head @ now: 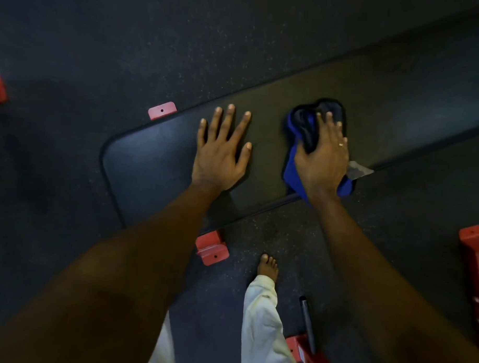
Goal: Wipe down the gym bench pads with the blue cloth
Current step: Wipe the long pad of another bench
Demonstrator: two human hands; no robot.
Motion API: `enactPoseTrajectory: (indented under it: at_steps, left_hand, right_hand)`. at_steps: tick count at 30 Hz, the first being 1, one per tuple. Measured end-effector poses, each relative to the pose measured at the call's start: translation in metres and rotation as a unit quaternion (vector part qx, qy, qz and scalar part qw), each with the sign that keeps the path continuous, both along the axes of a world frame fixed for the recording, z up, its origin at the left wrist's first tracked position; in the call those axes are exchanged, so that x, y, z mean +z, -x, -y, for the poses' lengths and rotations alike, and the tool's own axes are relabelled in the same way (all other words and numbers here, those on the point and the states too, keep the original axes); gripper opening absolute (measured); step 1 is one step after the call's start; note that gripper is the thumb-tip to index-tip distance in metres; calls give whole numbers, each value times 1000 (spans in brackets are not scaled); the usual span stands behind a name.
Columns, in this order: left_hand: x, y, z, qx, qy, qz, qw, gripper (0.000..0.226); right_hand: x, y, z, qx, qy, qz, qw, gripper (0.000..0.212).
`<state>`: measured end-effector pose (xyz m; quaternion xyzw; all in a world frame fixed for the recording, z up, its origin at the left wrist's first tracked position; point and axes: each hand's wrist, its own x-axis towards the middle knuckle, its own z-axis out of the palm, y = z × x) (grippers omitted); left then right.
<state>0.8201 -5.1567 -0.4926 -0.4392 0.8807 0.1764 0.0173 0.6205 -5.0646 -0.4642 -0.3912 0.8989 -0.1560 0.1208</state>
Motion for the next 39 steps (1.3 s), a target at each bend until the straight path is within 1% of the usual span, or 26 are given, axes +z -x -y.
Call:
enactPoseTrajectory:
  at_steps: [1, 3, 5, 6, 8, 9, 11, 13, 16, 18, 19, 21, 24, 26, 27, 30, 31, 34, 35, 36, 39]
  left_hand:
    - [1, -1, 1, -1, -2, 1, 1000, 67]
    - [2, -3, 2, -6, -15, -1, 1000, 67]
    - [4, -4, 3, -12, -28, -26, 999, 68]
    - [7, -8, 5, -11, -39, -52, 998, 68]
    - [10, -33, 9, 4, -62, -98, 993, 69]
    - [11, -53, 11, 17, -67, -106, 992, 69]
    - [9, -105, 13, 42, -49, -100, 993, 66]
    - [6, -163, 14, 56, -20, -81, 995, 63]
    - [3, -224, 22, 61, -4, -46, 997, 64]
    - [1, -245, 33, 91, -28, -38, 995, 70]
    - [1, -252, 38, 112, -48, -40, 992, 73]
    - [1, -260, 46, 132, -107, -62, 984, 77]
    - [-1, -265, 45, 138, -204, -121, 962, 71]
    - [1, -273, 48, 131, -225, -158, 952, 64]
    - [3, -277, 50, 123, -230, -180, 948, 62]
    - [7, -291, 58, 128, -257, -221, 932, 55]
    - [7, -295, 60, 144, -275, -241, 920, 54]
    - [1, -310, 60, 215, -355, -311, 855, 48]
    - [-1, -316, 59, 239, -363, -312, 845, 44]
    - [-1, -321, 57, 261, -367, -308, 838, 39]
    - [-4, -333, 45, 331, -371, -311, 810, 33]
  right_hand:
    - [0, -9, 3, -24, 1, -4, 1000, 68]
    - [2, -29, 2, -34, -5, -4, 999, 67]
    - [3, -59, -8, -3, -12, -7, 1000, 68]
    - [2, -79, -16, 16, -16, -8, 1000, 69]
    - [0, -123, -32, 49, -17, 0, 999, 72]
    - [0, -142, -40, 63, -18, 4, 998, 72]
    - [-1, -160, -48, 90, -20, 13, 996, 72]
    - [1, -161, -41, 107, -12, 16, 994, 71]
    - [2, -162, -2, 68, 4, 28, 997, 67]
    - [2, -174, 29, 35, -3, 16, 999, 65]
    - [1, -184, 39, 35, -10, 8, 999, 64]
    - [4, -213, 43, 65, -17, 7, 998, 66]
    - [7, -270, 10, 165, -18, 32, 986, 73]
    - [8, -295, -8, 231, -32, 34, 972, 74]
    - [8, -299, -7, 246, -33, 32, 968, 74]
    - [3, -297, 33, 229, -14, 34, 973, 71]
    - [3, -296, 51, 213, -7, 33, 976, 70]
    - [3, -308, 81, 168, -7, 21, 986, 67]
    - [4, -315, 80, 168, -10, 22, 985, 67]
    - [5, -322, 75, 187, -16, 23, 982, 68]
    - [3, -334, 55, 286, -54, 9, 957, 71]
